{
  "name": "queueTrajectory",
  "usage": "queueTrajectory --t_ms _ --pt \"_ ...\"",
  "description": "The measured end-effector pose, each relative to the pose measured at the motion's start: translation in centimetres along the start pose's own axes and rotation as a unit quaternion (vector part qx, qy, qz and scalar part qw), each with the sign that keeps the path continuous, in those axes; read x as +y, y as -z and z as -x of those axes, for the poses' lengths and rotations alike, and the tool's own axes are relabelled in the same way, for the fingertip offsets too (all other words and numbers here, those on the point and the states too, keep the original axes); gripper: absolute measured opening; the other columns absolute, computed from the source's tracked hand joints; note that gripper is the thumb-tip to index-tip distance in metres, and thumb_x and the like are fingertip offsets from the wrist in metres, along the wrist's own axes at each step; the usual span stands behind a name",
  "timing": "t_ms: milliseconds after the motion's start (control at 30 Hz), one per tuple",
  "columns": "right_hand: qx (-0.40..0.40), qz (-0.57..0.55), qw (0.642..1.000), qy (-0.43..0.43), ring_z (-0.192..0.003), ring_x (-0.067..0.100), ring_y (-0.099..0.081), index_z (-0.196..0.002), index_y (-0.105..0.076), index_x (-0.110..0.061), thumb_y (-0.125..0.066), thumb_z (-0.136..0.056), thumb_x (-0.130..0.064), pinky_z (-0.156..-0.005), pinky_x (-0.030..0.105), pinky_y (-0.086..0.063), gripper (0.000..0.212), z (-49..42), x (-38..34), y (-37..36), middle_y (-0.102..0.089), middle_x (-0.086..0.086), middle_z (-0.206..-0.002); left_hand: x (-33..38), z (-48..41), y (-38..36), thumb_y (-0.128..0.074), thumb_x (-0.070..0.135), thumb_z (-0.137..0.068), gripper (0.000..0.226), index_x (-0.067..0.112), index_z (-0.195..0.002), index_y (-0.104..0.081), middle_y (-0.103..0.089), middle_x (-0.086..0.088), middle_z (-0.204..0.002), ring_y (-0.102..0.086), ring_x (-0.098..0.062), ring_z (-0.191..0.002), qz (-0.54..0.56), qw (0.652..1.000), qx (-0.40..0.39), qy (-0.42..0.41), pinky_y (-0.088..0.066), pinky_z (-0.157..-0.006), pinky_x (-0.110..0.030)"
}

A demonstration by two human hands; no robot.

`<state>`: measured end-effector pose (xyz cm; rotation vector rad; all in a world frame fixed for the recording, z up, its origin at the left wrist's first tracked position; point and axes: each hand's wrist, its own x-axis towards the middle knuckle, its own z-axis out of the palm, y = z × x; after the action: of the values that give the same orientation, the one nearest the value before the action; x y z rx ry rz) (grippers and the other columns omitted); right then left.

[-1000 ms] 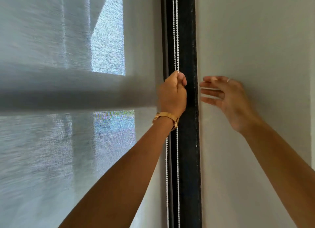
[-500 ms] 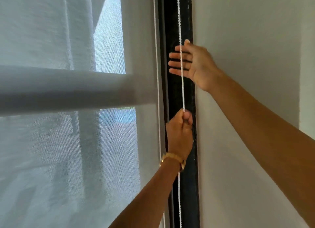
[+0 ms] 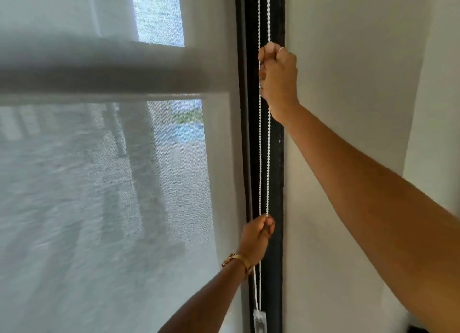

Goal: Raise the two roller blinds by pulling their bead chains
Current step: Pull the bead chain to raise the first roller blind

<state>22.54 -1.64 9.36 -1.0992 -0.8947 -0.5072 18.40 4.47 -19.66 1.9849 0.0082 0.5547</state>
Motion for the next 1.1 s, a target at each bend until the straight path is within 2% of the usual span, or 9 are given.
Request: queueTrajectory --t_ms 133,233,300,433,600,800,900,1000,1100 --pt "-0.001 -0.019 1.000 0.012 -0.045 0.006 -0.030 -0.067 -0.045 -0.016 -0.032 -0.090 -0.008 -0.042 0.016 -0.025 0.028 1.1 -0.2 0.3 -0.034 0.000 -0.055 0.9 -0.8 1.7 -0.038 0.042 -0.095 0.031 0.019 -0.109 -0.052 -0.061 -0.010 -0.096 -0.058 -0.016 -0.089 -0.016 0.998 -0.063 -0.026 -0.050 -0.082 -0.031" --pt "0.010 -0.036 0.999 0.015 -0.039 0.005 -0.030 -0.067 -0.047 -0.019 -0.032 -0.092 -0.008 -0.039 0.017 -0.026 0.032 1.8 -0.4 1.5 -0.035 -0.002 -0.053 5.5 -2.2 3.4 -0.037 0.064 -0.084 0.059 0.021 -0.123 -0.048 -0.061 -0.009 -0.103 -0.058 -0.010 -0.093 0.035 0.990 0.032 -0.131 -0.049 -0.081 -0.020" --pt "0.015 -0.026 0.999 0.011 -0.038 0.007 -0.029 -0.066 -0.047 -0.020 -0.032 -0.094 -0.008 -0.038 0.019 -0.025 0.034 2.9 0.2 2.4 -0.035 -0.003 -0.050 9.4 -4.2 4.9 -0.036 0.070 -0.078 0.064 0.026 -0.121 -0.052 -0.062 -0.001 -0.098 -0.058 -0.010 -0.088 0.095 0.974 0.112 -0.171 -0.049 -0.076 -0.020" --pt "0.010 -0.019 1.000 -0.014 -0.039 0.008 -0.028 -0.067 -0.047 -0.019 -0.034 -0.095 -0.013 -0.036 0.020 -0.025 0.032 6.9 2.7 3.7 -0.035 -0.007 -0.048 17.7 -8.6 8.1 -0.031 0.041 -0.098 0.046 0.010 -0.117 -0.058 -0.062 -0.003 -0.092 -0.058 -0.013 -0.081 0.171 0.940 0.200 -0.215 -0.050 -0.072 -0.024" --pt "0.012 -0.008 0.997 -0.075 -0.037 0.004 -0.027 -0.069 -0.045 -0.008 -0.035 -0.099 -0.015 -0.035 0.015 -0.025 0.032 13.9 6.9 5.1 -0.034 -0.007 -0.048 25.7 -11.5 9.8 -0.030 0.033 -0.100 0.042 0.003 -0.120 -0.051 -0.061 -0.006 -0.093 -0.058 -0.014 -0.077 0.184 0.946 0.130 -0.233 -0.053 -0.068 -0.023" --pt "0.014 0.074 0.989 -0.127 -0.044 0.008 -0.030 -0.063 -0.049 -0.022 -0.037 -0.098 -0.019 -0.045 0.023 -0.026 0.038 21.5 12.2 5.1 -0.035 -0.005 -0.050 31.0 -12.6 9.3 -0.032 0.028 -0.100 0.037 0.003 -0.124 -0.043 -0.061 -0.012 -0.089 -0.049 -0.013 -0.058 0.277 0.933 0.128 -0.190 -0.046 -0.049 -0.022" --pt "0.013 0.080 0.985 -0.152 -0.045 0.011 -0.030 -0.061 -0.048 -0.024 -0.038 -0.098 -0.022 -0.048 0.025 -0.025 0.039 23.7 13.7 5.5 -0.036 -0.007 -0.048 31.4 -12.8 9.6 -0.041 0.016 -0.098 0.024 0.004 -0.113 -0.054 -0.059 -0.003 -0.071 -0.039 -0.005 -0.043 0.315 0.916 0.160 -0.191 -0.035 -0.040 -0.018" --pt "-0.015 0.064 0.984 -0.168 -0.045 0.008 -0.031 -0.066 -0.048 -0.005 -0.039 -0.097 -0.022 -0.047 0.024 -0.026 0.037 23.6 13.3 5.8 -0.037 -0.007 -0.050 30.7 -12.8 10.2 -0.041 0.016 -0.098 0.026 0.006 -0.098 -0.066 -0.048 0.003 -0.060 -0.033 -0.004 -0.042 0.304 0.897 0.203 -0.248 -0.027 -0.040 -0.018" --pt "-0.119 -0.014 0.956 -0.267 -0.043 0.007 -0.035 -0.077 -0.054 -0.007 -0.035 -0.098 -0.028 -0.041 0.018 -0.028 0.035 22.5 12.4 6.1 -0.043 0.002 -0.056 30.6 -13.1 11.4 -0.043 0.013 -0.096 0.030 0.008 -0.080 -0.068 -0.050 0.005 -0.056 -0.043 -0.008 -0.052 0.226 0.868 0.289 -0.335 -0.037 -0.050 -0.018"
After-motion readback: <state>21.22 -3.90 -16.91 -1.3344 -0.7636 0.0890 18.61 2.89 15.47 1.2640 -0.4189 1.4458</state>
